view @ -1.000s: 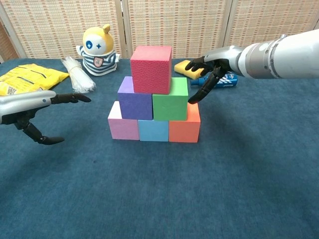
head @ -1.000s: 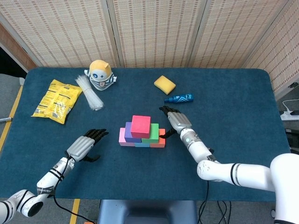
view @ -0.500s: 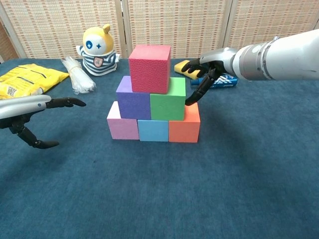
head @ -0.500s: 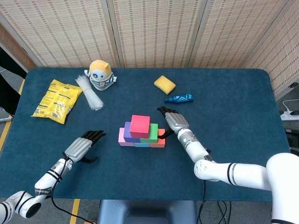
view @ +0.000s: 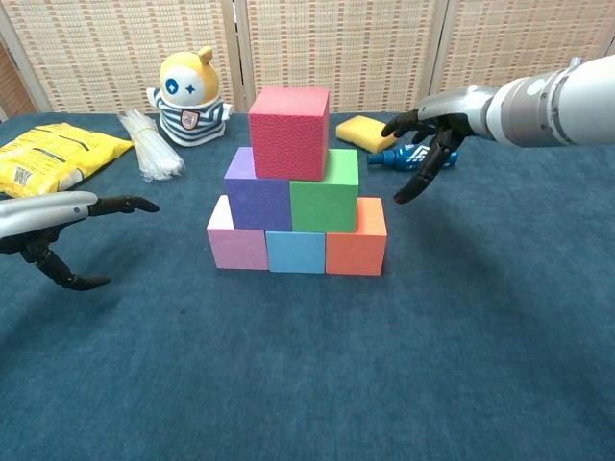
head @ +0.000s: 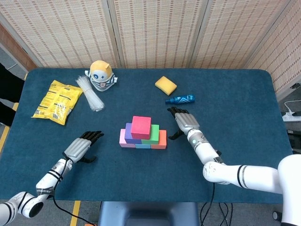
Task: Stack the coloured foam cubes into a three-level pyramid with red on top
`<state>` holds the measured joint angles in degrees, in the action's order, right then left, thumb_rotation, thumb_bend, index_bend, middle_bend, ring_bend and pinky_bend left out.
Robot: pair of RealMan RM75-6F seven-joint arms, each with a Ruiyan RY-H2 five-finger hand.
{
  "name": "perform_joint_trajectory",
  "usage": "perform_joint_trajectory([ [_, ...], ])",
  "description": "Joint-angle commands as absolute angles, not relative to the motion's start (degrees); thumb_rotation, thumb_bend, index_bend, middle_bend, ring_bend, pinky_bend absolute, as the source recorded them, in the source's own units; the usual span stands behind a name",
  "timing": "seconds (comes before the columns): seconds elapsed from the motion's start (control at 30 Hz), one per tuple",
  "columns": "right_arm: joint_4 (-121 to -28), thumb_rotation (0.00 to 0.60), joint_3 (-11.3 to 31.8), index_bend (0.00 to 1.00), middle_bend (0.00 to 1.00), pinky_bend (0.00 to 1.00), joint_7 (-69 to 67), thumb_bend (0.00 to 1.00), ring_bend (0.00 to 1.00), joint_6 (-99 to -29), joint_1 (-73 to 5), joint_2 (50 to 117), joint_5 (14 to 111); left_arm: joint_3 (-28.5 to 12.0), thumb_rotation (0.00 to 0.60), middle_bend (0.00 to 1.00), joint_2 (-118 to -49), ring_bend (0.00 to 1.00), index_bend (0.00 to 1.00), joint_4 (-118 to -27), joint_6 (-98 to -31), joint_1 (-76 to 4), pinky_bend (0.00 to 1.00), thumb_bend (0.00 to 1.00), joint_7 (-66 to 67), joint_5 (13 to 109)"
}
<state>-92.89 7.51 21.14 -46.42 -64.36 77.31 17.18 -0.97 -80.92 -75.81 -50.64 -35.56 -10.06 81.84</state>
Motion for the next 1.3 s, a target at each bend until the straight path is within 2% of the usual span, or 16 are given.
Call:
perform_joint_trajectory([
  [0.03, -92.1, 0.6, 6.2, 0.0, 0.09, 0.14, 22.5, 0.25, 0.0, -46.5, -64.2, 77.4, 16.2, -1.0, 0.6, 0.0, -82.5, 0.0, 0.03, -74.3, -49.1, -35.9, 0.05, 0.34, -8.6, 80.6],
  [0.33, -87.1, 0.6, 5.4, 0.0, 0.09, 0.13, 24.2, 0.25, 0.0, -45.7, -64.6, 81.7, 15.6, -1.0, 0.6, 0.0, -85.0, 0.0, 0.03, -73.6, -45.5, -38.0, 0.04, 0.34, -6.6, 79.9],
  [0.73, -82.2, 0.6, 6.6, 0.0, 0.09, 0.13, 25.2, 0.25, 0.0, -46.2, -64.6, 86.8, 15.9, -1.8, 0.6, 0.0, -86.6, 0.0, 0.03, -73.6, -42.2, -40.6, 0.04, 0.34, -4.8, 78.6],
  [1.3, -80.4, 0.6, 8.5, 0.0, 0.09, 0.13, 25.9, 0.25, 0.0, -46.2, -63.8, 89.0, 16.8, -2.0, 0.6, 0.0, -87.3, 0.0, 0.03, -73.5, -41.2, -42.0, 0.04, 0.34, -3.3, 77.6],
])
